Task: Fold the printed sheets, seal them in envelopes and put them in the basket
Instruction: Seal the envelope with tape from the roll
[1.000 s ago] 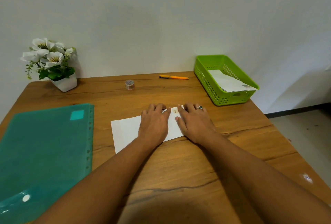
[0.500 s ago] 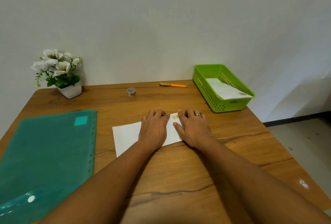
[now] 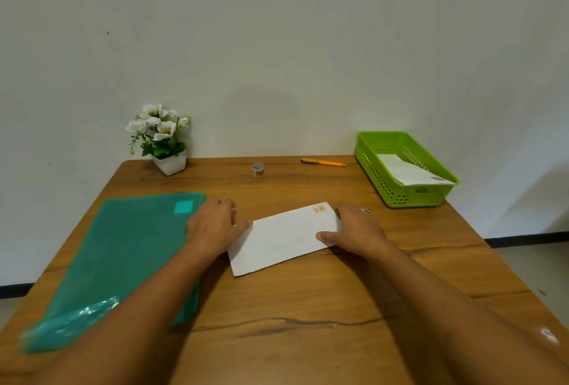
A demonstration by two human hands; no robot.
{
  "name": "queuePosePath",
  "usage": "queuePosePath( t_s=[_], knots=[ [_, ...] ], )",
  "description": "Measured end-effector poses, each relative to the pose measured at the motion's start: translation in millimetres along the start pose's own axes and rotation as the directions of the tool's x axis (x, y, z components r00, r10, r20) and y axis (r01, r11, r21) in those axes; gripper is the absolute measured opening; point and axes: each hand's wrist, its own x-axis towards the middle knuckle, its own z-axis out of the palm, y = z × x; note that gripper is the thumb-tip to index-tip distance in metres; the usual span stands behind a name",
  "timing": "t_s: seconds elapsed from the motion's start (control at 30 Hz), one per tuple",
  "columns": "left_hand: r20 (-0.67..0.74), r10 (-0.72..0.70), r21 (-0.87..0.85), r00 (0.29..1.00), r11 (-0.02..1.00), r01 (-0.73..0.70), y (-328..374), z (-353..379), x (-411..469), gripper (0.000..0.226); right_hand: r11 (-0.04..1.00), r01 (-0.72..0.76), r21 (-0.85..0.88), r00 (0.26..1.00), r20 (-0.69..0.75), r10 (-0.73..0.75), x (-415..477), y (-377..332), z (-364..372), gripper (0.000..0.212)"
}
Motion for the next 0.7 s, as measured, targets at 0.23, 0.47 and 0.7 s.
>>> queuePosePath(
  t_s=[0.23,0.47,0.7],
  knots=[
    [0.200,-0.069,-0.186,0.977,0.977,0.107,1.4,-11.5,-13.2,0.073,0.998,-0.060,0.025,0.998,-0.023,0.060,-3.5,-8.9,2.3,0.071],
    [0.213,-0.069,-0.864,0.975,0.452,0.221,-4.5,-16.8,-15.8,0.054,0.868,-0.172,0.465,0.978,-0.020,0.205,1.4,7.9,-4.3,0.067],
    [0.238,-0.074,-0.953,0.969,0.176,0.247,-10.9,-18.6,-10.7,0.044,0.442,-0.167,0.881,0.974,0.078,0.213,-5.7,18.3,-16.1,0.011]
  ],
)
